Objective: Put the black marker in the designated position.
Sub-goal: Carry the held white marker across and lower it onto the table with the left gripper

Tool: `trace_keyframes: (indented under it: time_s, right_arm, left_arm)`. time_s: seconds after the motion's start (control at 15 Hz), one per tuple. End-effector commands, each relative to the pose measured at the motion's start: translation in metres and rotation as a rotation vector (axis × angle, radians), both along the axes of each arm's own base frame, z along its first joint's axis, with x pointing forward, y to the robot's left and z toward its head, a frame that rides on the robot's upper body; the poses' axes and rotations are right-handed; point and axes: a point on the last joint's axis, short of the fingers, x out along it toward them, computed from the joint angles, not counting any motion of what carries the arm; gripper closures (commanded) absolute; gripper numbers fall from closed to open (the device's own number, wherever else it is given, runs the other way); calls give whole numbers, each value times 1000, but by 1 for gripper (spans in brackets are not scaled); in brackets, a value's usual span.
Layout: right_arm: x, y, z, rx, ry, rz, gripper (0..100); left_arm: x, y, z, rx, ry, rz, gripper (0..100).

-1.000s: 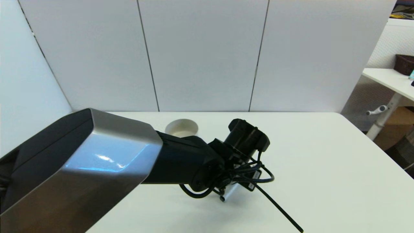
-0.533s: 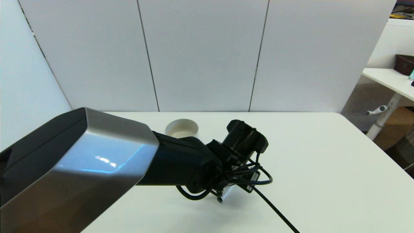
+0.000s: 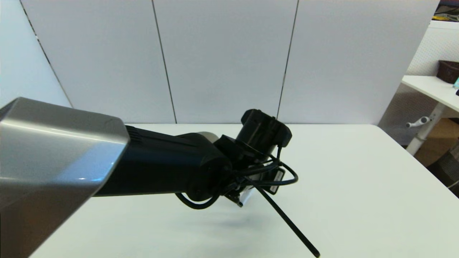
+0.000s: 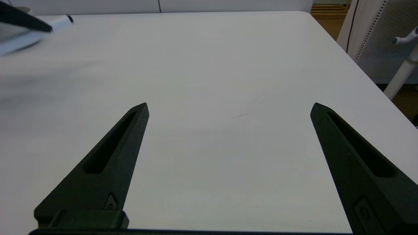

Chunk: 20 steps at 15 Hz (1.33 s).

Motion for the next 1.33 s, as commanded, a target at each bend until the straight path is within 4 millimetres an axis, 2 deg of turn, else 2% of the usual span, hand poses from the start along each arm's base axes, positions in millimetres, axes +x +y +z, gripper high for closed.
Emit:
trace_keyframes:
  time_s: [0.07,0.2,0.4,0.53,0.73,0.87,1.0,1.33]
  right_arm:
    - [0,0,0,0,0,0,0]
    - [0,0,0,0,0,0,0]
    - [0,0,0,0,0,0,0]
    - [0,0,0,0,0,0,0]
    - [0,0,0,0,0,0,0]
    - [0,0,0,0,1,0,0]
    - [0,0,0,0,1,0,0]
    - [0,0,0,0,0,0,0]
  left_arm:
    - [32,44,54,-77,-131,138,100]
    - [58,76,74,-85,-195,227,100]
    - [102,140,78,-33,-232,392,100]
    - [128,187,68,-5,-213,525,100]
    - [148,232,49,32,-163,642,100]
    - [151,248,25,74,-96,678,100]
    - [148,252,3,98,-27,695,100]
    - [157,249,-39,96,83,737,100]
